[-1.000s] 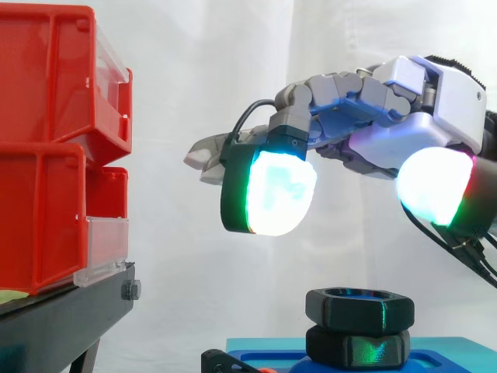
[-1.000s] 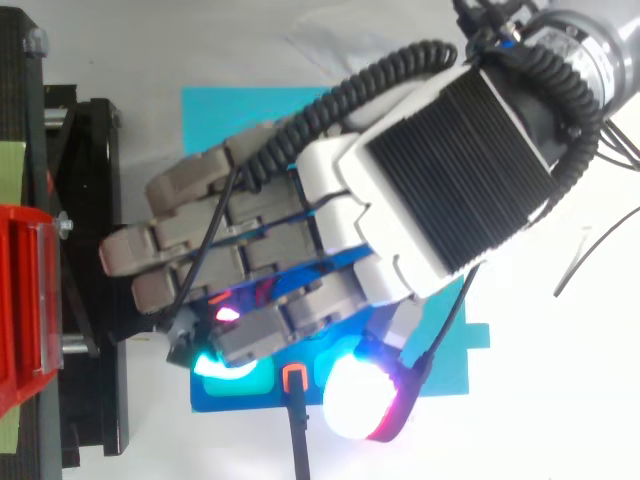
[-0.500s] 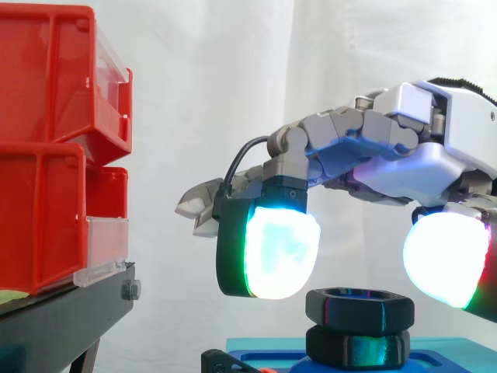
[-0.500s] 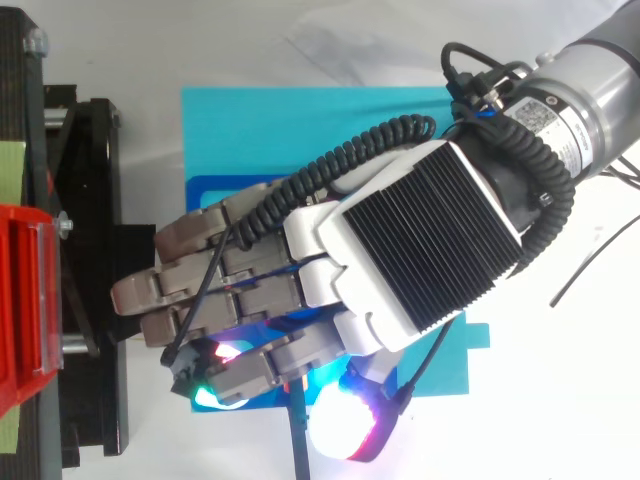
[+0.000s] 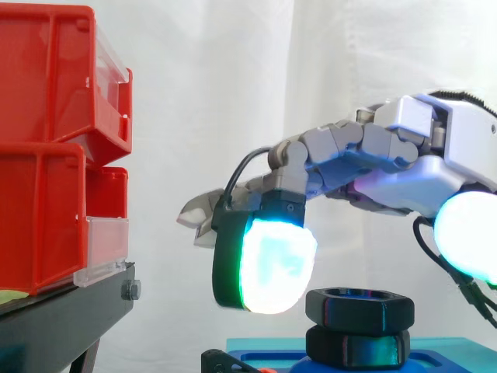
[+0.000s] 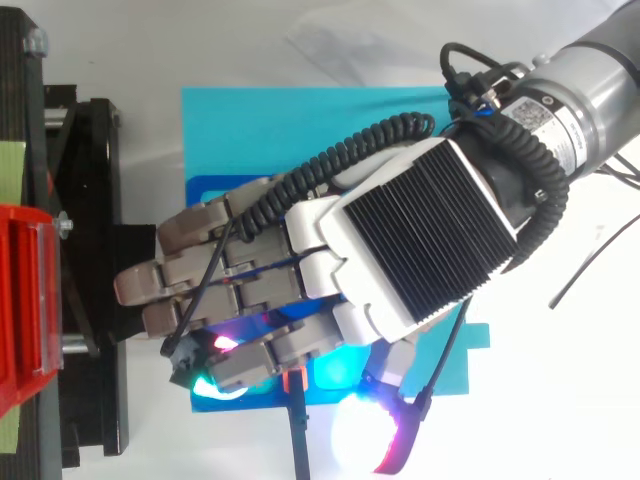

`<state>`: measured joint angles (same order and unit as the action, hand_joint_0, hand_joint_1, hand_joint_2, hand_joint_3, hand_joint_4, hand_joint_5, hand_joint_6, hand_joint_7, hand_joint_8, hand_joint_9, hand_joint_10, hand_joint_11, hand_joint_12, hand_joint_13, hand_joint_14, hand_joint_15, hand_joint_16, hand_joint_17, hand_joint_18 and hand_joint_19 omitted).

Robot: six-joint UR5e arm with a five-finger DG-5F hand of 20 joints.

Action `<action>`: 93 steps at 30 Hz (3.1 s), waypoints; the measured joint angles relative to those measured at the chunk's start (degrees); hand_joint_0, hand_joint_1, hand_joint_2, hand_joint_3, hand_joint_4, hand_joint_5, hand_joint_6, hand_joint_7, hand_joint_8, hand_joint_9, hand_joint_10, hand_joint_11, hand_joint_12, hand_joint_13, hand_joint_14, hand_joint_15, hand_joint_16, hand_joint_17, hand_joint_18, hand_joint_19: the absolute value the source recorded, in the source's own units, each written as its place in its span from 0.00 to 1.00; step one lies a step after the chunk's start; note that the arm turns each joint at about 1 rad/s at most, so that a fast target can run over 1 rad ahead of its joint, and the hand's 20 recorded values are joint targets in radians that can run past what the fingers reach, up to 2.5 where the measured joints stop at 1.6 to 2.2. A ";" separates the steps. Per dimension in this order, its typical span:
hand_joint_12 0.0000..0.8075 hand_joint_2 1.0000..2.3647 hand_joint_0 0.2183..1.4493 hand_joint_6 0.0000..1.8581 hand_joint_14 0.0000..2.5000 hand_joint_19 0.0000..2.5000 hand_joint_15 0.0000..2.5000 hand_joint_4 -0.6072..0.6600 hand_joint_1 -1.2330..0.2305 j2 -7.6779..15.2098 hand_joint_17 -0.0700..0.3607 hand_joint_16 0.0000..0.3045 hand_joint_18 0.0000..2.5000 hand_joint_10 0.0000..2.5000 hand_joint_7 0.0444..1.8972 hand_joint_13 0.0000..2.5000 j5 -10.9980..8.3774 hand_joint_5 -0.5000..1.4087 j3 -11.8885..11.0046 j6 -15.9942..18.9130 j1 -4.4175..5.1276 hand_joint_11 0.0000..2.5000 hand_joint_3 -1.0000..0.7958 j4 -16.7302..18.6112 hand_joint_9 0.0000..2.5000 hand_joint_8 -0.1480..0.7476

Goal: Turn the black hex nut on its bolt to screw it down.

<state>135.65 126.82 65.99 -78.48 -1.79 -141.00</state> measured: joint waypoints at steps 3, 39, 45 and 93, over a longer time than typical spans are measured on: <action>0.56 0.00 0.07 0.27 0.00 0.19 0.03 0.78 0.62 0.98 0.54 0.24 0.21 0.00 0.47 0.17 0.05 0.20 0.00 0.05 -0.23 0.11 0.28 0.77 0.25 0.62; 0.55 0.00 0.12 0.42 0.00 0.18 0.03 0.78 0.69 1.89 0.54 0.23 0.21 0.00 0.36 0.18 1.21 0.23 0.10 0.87 -2.24 0.13 0.28 2.65 0.26 0.63; 0.55 0.00 0.12 0.42 0.00 0.18 0.03 0.78 0.69 1.89 0.54 0.23 0.21 0.00 0.36 0.18 2.07 0.23 0.14 0.87 -3.13 0.12 0.28 2.75 0.26 0.64; 0.54 0.00 0.14 0.38 0.00 0.19 0.03 0.80 0.73 1.85 0.53 0.23 0.21 0.00 0.38 0.18 4.88 0.22 1.69 5.14 -4.22 0.12 0.28 12.98 0.27 0.63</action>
<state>137.51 131.70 67.69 -73.34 -6.01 -128.03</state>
